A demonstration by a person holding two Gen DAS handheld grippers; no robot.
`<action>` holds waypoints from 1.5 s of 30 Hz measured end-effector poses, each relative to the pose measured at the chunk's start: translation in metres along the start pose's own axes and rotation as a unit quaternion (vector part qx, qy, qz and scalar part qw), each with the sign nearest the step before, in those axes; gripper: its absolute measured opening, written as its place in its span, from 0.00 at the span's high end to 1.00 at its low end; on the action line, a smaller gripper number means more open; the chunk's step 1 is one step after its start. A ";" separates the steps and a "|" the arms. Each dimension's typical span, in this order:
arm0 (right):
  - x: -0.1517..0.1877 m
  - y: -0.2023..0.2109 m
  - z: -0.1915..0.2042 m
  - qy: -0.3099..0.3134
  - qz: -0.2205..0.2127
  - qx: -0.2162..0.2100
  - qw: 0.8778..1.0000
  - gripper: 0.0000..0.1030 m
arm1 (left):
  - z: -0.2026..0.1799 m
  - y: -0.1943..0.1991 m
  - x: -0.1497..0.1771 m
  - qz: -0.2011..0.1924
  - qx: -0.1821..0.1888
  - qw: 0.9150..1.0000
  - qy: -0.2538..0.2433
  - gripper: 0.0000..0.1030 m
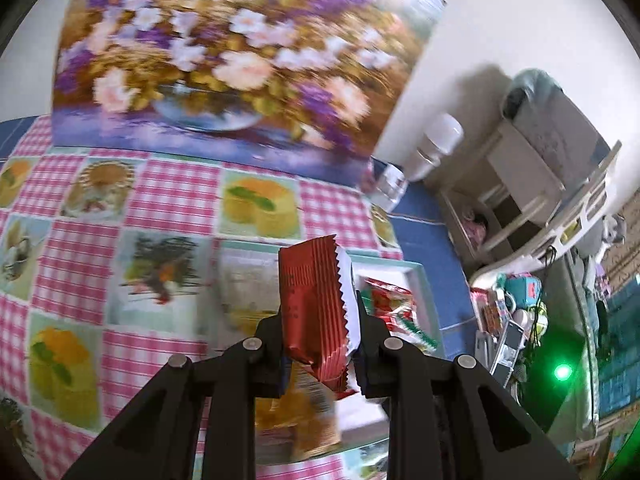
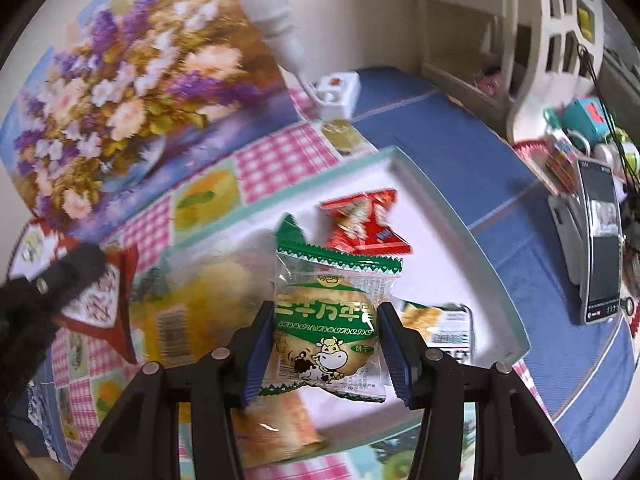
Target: Organize snacks
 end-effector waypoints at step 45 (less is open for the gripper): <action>0.028 0.031 0.042 0.078 -0.065 -0.008 0.995 0.00 | 0.075 0.044 0.013 -0.047 -0.207 0.977 0.021 0.05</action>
Point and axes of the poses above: each gripper's, at about its wrist camera, not at the fingertips, and y roughly against the way its jaws point, z to its left, x to its underside, the point moved 1 cm from there along -y, roughly the way its jaws point, and after that the axes turned 11 degrees about y, right-handed, at the moved point
